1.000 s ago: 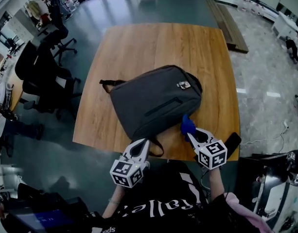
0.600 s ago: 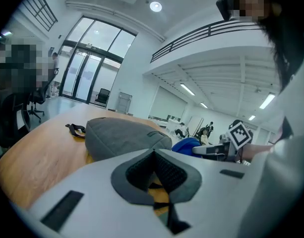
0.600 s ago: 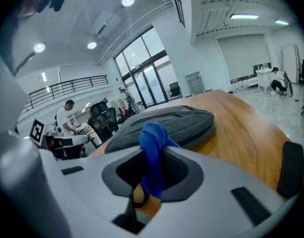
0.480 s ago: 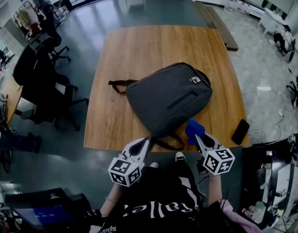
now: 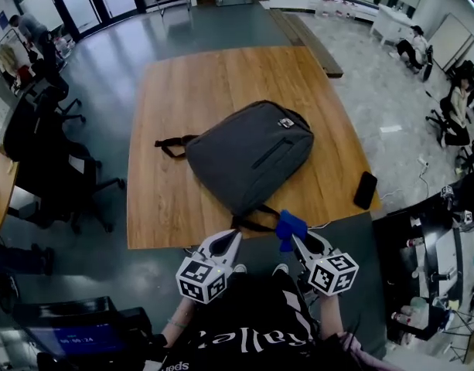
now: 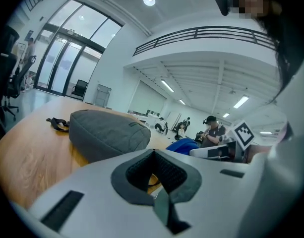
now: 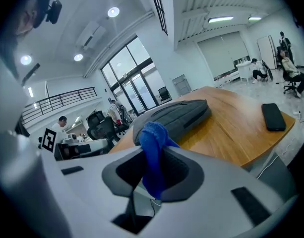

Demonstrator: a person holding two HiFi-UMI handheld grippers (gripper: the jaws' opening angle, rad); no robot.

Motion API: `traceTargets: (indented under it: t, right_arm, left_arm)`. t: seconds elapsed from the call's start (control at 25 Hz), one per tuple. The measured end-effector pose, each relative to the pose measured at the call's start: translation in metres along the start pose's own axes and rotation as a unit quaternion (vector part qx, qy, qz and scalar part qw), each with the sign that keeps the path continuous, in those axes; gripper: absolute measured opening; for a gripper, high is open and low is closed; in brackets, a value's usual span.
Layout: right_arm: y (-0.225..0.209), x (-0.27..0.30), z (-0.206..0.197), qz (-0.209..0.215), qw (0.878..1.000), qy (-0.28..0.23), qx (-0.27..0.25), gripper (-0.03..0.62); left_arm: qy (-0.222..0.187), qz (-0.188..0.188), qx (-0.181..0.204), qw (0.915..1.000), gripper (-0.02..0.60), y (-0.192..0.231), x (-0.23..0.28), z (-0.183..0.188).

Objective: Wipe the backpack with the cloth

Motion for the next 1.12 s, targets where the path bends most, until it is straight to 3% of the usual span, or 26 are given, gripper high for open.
traceTargets:
  t: [0.32,0.56,0.76,1.12]
  right_arm:
    - [-0.006,-0.054,-0.004,0.034,0.999,0.000,-0.003,0.066]
    - [0.007,-0.059,-0.003,0.069,0.997,0.020,-0.026,0.066]
    - [-0.011,-0.123,-0.007,0.077,0.997,0.016,-0.029,0.066]
    - [-0.025,-0.176,-0.019,0.073,0.997,0.002,-0.008,0.066]
  left_arm:
    - [-0.005,0.010,0.009,0.9999,-0.002,-0.064,-0.005,-0.017]
    - [-0.027,0.029,-0.018,0.9991,-0.002,-0.072,-0.010,-0.018]
    - [-0.022,0.031,-0.015,0.9992,-0.002,-0.134,-0.022,-0.045]
    - [-0.014,0.013,-0.005,0.9998,-0.002,-0.184,-0.023,-0.068]
Point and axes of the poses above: the fingertips, and each gripper's own axes: x forward along the fingers, y to its left, z out of its top, the point moved 10 cm from there along -x, backward along the fingers, and after that the axes turned 14 degrees about -y, right-handed, at the moved point
